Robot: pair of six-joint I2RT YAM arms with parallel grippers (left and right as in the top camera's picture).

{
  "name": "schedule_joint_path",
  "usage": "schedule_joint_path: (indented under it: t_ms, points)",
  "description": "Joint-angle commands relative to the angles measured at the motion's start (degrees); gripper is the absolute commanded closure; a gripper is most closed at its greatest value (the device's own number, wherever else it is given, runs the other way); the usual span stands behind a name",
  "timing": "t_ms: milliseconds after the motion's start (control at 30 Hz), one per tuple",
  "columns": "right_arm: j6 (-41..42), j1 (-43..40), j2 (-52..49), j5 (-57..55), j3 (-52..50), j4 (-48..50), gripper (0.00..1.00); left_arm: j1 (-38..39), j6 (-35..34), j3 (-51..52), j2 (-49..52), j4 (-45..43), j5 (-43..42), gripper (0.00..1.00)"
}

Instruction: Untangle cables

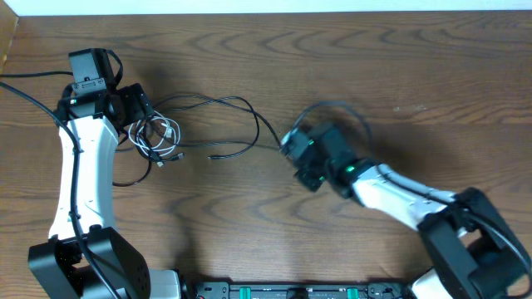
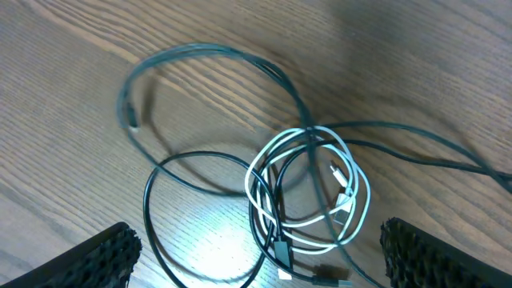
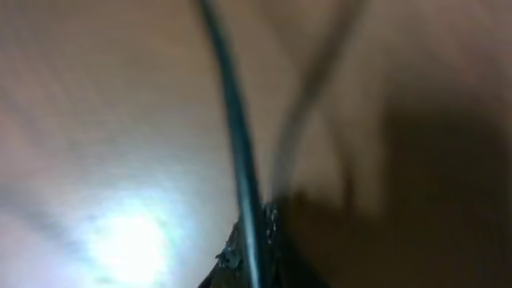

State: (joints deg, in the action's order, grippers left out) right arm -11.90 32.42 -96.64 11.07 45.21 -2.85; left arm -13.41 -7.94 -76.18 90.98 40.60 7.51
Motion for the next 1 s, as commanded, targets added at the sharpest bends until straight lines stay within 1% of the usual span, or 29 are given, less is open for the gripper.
schedule_joint_path:
  t_ms: [0, 167, 267, 300, 400, 467, 500, 533, 567, 600, 633, 733, 800, 900, 967]
  points:
    - [4.61, -8.13, 4.83, -2.54, 0.66, -2.32, 0.99, -0.17, -0.94, -0.11, 0.44, 0.39, 0.46, 0.04]
    - [4.57, -24.48, 10.03, -2.60, 0.66, -8.94, 0.99, -0.17, -0.94, -0.11, 0.44, 0.52, 0.35, 0.04]
    - [4.57, -34.93, 11.91, -2.56, 0.66, -12.13, 0.99, -0.17, -0.94, -0.11, 0.44, 0.50, -1.92, 0.04]
    - [4.57, -40.15, 12.57, -2.10, 0.66, -13.49, 0.99, -0.17, -0.94, -0.09, 0.44, 0.50, -2.67, 0.04]
    - [3.58, -47.78, 13.18, 3.93, 0.66, -14.99, 0.99, -0.13, -0.92, -0.09, 0.44, 0.31, -4.46, 0.04]
    - [1.11, -51.43, 13.18, 13.77, 0.66, -15.56, 0.98, -0.11, 0.28, -0.09, 0.44, 0.02, -7.43, 0.04]
    - [0.31, -52.41, 13.18, 18.40, 0.66, -15.87, 0.94, 0.00, 1.60, -0.11, 0.44, -0.15, -9.14, 0.04]
    - [-0.04, -53.09, 13.18, 22.43, 0.66, -16.11, 0.85, 0.20, 3.48, -0.09, 0.44, -0.37, -11.19, 0.04]
    - [0.02, -53.18, 13.18, 24.06, 0.66, -16.26, 0.75, 0.46, 4.74, -0.11, 0.44, -0.55, -12.37, 0.04]
    - [0.04, -52.94, 13.18, 24.06, 0.66, -16.55, 0.52, 0.90, 6.05, -0.11, 0.44, -0.72, -13.38, 0.04]
    - [0.02, -52.43, 13.18, 23.93, 0.66, -17.07, 0.01, 1.40, 7.48, -0.09, 0.44, -0.83, -14.08, 0.04]
    - [0.02, -50.97, 13.18, 23.61, 0.66, -19.23, 0.01, 2.84, 12.20, -0.11, 0.44, -0.94, -16.11, 0.04]
    - [0.02, -49.59, 13.18, 23.58, 0.66, -21.49, 0.01, 4.09, 16.65, -0.11, 0.44, -0.68, -18.58, 0.04]
    - [0.04, -47.47, 13.18, 23.58, 0.66, -26.84, 0.01, 5.92, 22.64, -0.11, 0.44, 0.22, -21.49, 0.02]
    - [0.04, -46.27, 13.18, 23.58, 0.66, -30.69, 0.01, 7.02, 25.59, -0.09, 0.46, 0.96, -22.14, 0.04]
